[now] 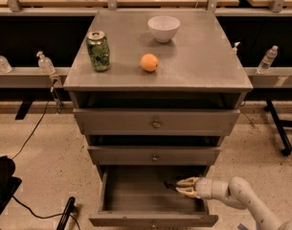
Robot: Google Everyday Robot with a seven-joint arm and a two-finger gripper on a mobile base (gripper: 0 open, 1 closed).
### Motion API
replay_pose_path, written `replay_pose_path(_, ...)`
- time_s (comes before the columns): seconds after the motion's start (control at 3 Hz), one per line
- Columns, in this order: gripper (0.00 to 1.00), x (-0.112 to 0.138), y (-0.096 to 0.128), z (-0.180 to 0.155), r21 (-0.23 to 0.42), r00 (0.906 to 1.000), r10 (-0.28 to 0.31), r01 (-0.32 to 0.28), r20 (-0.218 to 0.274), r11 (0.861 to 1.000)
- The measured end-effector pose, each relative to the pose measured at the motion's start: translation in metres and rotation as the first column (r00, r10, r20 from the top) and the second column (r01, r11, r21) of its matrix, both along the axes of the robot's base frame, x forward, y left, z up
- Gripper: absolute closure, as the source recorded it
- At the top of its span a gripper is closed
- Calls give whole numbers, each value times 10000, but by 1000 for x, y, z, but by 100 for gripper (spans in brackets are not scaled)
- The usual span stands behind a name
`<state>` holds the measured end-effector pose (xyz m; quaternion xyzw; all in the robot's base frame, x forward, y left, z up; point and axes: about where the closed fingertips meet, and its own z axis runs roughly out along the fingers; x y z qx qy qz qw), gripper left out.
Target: Place rxbar chocolate into bottom drawer
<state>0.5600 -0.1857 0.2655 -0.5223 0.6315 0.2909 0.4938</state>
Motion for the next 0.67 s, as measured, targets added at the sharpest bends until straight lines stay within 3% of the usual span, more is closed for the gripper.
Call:
replay_pose_path(0.33, 5, -2, 0, -8, -735, 9998, -94, 81, -177, 9973)
replay_pose_path(0.67, 0, -2, 2, -9, -743, 9998, -101, 87, -189, 9972)
